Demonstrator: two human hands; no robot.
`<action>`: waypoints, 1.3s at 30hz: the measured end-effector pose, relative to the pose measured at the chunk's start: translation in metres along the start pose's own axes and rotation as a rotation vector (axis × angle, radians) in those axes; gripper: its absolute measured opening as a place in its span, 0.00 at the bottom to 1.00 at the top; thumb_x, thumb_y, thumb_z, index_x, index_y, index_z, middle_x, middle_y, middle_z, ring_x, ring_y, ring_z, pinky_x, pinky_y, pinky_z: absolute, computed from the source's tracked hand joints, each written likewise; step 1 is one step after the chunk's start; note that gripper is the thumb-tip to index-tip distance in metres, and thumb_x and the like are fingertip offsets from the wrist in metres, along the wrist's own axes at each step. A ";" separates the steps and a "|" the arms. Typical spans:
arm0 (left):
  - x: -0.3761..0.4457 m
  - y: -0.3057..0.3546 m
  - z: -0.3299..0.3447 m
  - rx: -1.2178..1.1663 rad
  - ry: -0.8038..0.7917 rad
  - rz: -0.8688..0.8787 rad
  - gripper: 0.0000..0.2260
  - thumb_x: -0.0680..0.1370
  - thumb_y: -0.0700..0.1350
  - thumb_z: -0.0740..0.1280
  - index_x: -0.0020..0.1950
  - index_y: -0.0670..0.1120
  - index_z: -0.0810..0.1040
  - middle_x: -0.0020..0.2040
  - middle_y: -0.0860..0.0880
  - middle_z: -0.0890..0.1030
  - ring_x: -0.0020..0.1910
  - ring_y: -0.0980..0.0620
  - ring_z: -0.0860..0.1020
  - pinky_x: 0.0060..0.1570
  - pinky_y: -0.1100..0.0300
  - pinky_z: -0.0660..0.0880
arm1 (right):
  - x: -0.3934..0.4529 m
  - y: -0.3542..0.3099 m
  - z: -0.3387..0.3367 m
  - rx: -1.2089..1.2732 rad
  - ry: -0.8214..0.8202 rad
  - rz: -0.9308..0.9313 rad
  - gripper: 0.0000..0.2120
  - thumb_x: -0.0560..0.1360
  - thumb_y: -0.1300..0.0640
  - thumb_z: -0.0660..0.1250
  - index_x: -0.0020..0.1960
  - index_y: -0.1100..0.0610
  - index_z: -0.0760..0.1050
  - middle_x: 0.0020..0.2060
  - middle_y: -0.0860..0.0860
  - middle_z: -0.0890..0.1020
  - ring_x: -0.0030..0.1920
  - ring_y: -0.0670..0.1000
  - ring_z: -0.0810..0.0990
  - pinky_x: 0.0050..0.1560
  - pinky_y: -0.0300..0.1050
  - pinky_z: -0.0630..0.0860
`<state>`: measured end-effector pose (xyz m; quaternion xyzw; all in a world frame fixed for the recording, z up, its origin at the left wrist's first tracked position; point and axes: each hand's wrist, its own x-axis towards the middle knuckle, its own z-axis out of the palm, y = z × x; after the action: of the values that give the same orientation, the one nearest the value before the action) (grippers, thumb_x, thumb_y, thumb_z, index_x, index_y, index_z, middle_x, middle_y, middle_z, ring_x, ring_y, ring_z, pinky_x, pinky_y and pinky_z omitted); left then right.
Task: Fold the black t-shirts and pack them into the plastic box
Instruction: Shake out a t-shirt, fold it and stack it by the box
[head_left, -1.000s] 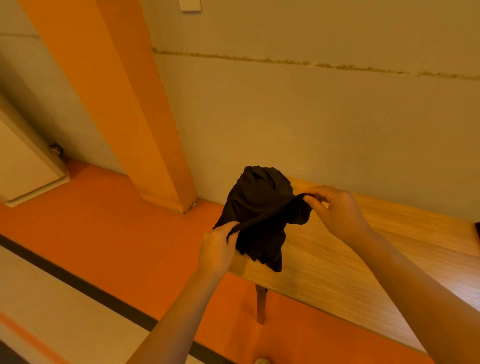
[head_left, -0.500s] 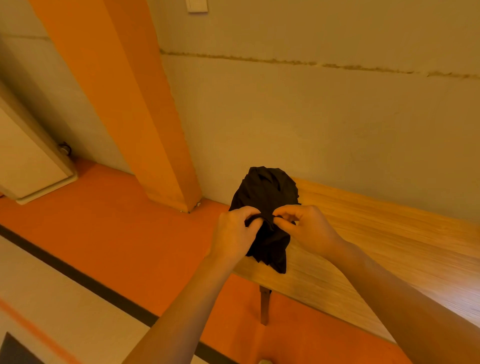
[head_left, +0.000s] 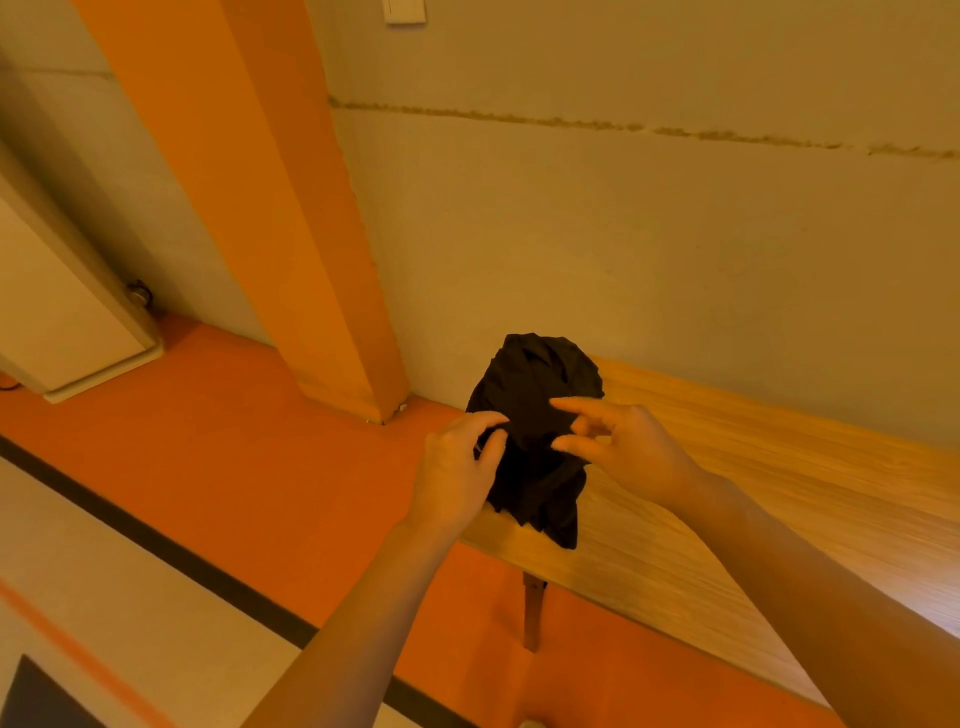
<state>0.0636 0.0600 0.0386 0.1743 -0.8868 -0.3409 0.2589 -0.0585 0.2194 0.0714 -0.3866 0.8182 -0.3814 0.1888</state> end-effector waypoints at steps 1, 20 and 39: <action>0.002 0.004 0.000 -0.001 -0.004 0.028 0.08 0.79 0.41 0.67 0.56 0.46 0.82 0.50 0.52 0.83 0.46 0.61 0.77 0.44 0.75 0.71 | 0.000 -0.004 0.004 0.019 -0.042 -0.027 0.22 0.75 0.56 0.70 0.67 0.49 0.72 0.36 0.43 0.79 0.43 0.39 0.79 0.49 0.25 0.72; 0.006 0.008 -0.025 -0.284 -0.012 -0.224 0.08 0.75 0.44 0.72 0.53 0.51 0.82 0.46 0.58 0.82 0.48 0.65 0.78 0.47 0.73 0.73 | 0.005 0.001 -0.002 0.149 -0.005 0.074 0.12 0.71 0.55 0.73 0.53 0.46 0.77 0.38 0.44 0.84 0.43 0.38 0.81 0.43 0.25 0.72; 0.135 0.071 -0.020 -0.067 -0.354 -0.104 0.06 0.75 0.41 0.72 0.50 0.48 0.82 0.43 0.51 0.81 0.29 0.54 0.79 0.30 0.71 0.74 | 0.029 -0.001 -0.131 -0.270 0.063 0.022 0.07 0.73 0.61 0.72 0.51 0.55 0.82 0.42 0.46 0.82 0.43 0.40 0.79 0.44 0.25 0.72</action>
<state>-0.0430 0.0345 0.1471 0.1484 -0.8966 -0.4083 0.0863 -0.1556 0.2589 0.1559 -0.3875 0.8717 -0.2777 0.1135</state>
